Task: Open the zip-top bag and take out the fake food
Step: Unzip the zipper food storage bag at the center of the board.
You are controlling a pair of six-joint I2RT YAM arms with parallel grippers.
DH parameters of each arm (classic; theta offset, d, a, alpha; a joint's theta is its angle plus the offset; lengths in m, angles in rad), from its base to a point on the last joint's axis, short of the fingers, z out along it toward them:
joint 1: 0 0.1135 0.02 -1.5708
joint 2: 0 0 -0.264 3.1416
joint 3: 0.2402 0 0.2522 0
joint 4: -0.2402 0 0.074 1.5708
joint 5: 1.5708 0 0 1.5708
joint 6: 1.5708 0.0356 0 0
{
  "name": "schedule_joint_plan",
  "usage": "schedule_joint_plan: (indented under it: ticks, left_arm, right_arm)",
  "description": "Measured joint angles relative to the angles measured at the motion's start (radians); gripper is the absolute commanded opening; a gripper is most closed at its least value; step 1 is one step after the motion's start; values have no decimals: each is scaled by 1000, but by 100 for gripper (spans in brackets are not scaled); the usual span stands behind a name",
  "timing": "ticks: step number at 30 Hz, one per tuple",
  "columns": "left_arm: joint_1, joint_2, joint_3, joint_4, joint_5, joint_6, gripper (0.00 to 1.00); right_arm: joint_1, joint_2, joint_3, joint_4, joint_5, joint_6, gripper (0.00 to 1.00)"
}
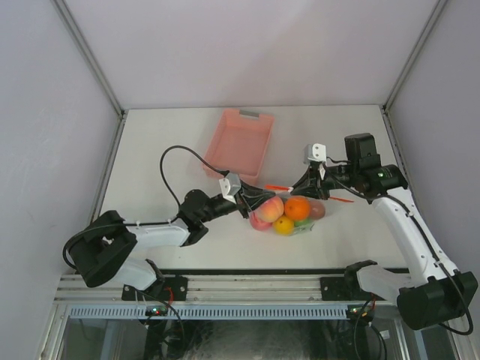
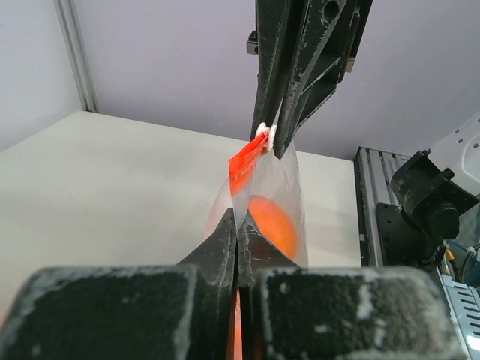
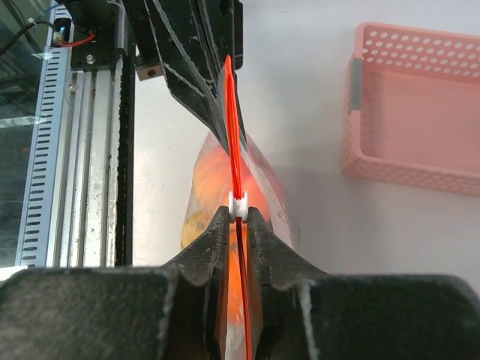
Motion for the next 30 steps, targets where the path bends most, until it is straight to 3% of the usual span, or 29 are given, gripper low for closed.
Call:
schedule_joint_plan:
  ticks: [30]
  left_arm:
    - [46, -4, -2, -1, 2, -57, 0]
  right_arm:
    - [-251, -82, -71, -205, -26, -270, 5]
